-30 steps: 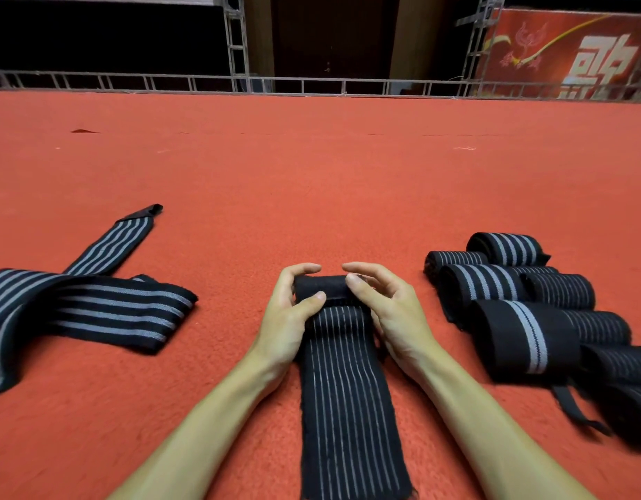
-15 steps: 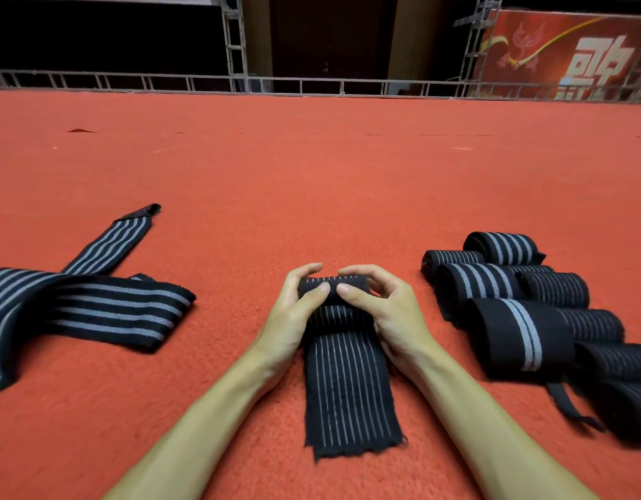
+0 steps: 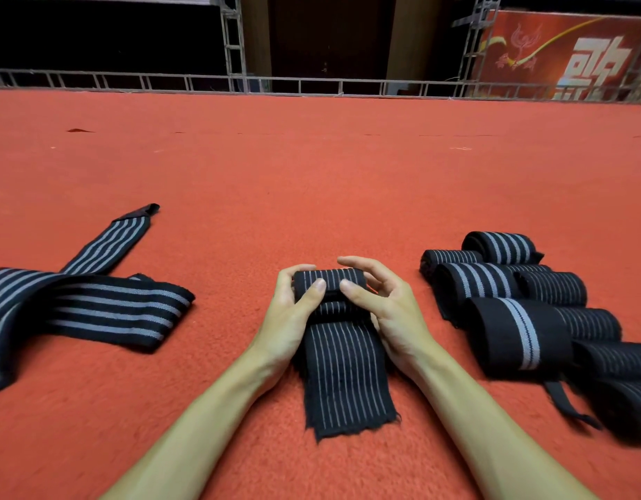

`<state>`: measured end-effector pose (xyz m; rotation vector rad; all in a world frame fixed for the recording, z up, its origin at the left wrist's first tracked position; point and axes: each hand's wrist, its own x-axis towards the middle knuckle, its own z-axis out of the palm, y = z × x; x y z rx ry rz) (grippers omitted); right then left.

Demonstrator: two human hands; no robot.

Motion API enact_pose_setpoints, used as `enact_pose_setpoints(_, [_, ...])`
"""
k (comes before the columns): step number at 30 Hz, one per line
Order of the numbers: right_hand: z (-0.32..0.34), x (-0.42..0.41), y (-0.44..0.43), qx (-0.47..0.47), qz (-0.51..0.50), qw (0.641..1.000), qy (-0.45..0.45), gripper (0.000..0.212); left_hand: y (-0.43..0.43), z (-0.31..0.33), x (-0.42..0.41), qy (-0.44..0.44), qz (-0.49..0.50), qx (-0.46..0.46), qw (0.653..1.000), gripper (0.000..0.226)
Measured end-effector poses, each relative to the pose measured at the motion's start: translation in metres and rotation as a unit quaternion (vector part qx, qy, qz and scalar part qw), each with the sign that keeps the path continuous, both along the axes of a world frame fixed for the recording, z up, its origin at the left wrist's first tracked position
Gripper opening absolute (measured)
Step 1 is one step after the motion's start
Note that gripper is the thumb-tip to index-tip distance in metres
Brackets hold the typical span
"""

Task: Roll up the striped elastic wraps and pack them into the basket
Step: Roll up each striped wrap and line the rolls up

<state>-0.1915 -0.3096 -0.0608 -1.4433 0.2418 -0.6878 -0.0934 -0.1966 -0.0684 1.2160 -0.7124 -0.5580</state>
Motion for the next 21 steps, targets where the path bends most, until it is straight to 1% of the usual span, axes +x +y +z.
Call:
enact_pose_setpoints(3, [-0.0012, 0.0027, 0.0011, -0.08, -0.063, 0.994, 0.04, 0.025, 0.0014, -0.0011, 0.0012, -0.018, -0.004, -0.011, 1.0, 0.035])
enact_pose_setpoints(4, [-0.0006, 0.0034, 0.0021, -0.09, -0.077, 0.992, 0.051, 0.026, 0.0022, -0.0011, 0.002, -0.026, -0.009, -0.014, 1.0, 0.034])
enact_pose_setpoints(7, [0.0009, 0.0042, 0.0038, -0.08, -0.084, 0.991, 0.061, 0.037, 0.005, 0.0026, 0.0025, -0.035, -0.032, -0.034, 0.998, 0.029])
enact_pose_setpoints(8, [0.0013, 0.0039, 0.0044, -0.076, -0.078, 0.992, 0.057, 0.037, 0.0058, 0.0039, 0.0022, -0.04, -0.034, -0.035, 0.998, 0.03])
enact_pose_setpoints(12, [0.0014, 0.0036, 0.0046, -0.039, -0.071, 0.996, 0.028, 0.019, 0.0063, 0.0062, 0.0015, -0.03, -0.039, -0.029, 0.998, 0.032])
enact_pose_setpoints(14, [0.0014, 0.0031, 0.0027, -0.015, -0.073, 0.997, 0.014, 0.014, 0.005, 0.0056, 0.0001, -0.021, -0.054, -0.03, 0.998, 0.035])
enact_pose_setpoints(17, [0.0004, 0.0012, -0.0004, 0.004, -0.056, 0.998, 0.001, 0.016, 0.0029, 0.003, -0.0021, 0.012, -0.067, -0.022, 0.997, 0.045])
enact_pose_setpoints(19, [-0.0007, 0.0, -0.001, 0.009, -0.037, 0.999, -0.01, 0.018, 0.0014, 0.0004, -0.0027, 0.018, -0.063, -0.002, 0.998, 0.056])
enact_pose_setpoints(21, [-0.0016, -0.0006, -0.0013, 0.004, -0.025, 1.0, -0.019, 0.023, 0.0, -0.0017, -0.0024, 0.014, -0.052, 0.017, 0.998, 0.057])
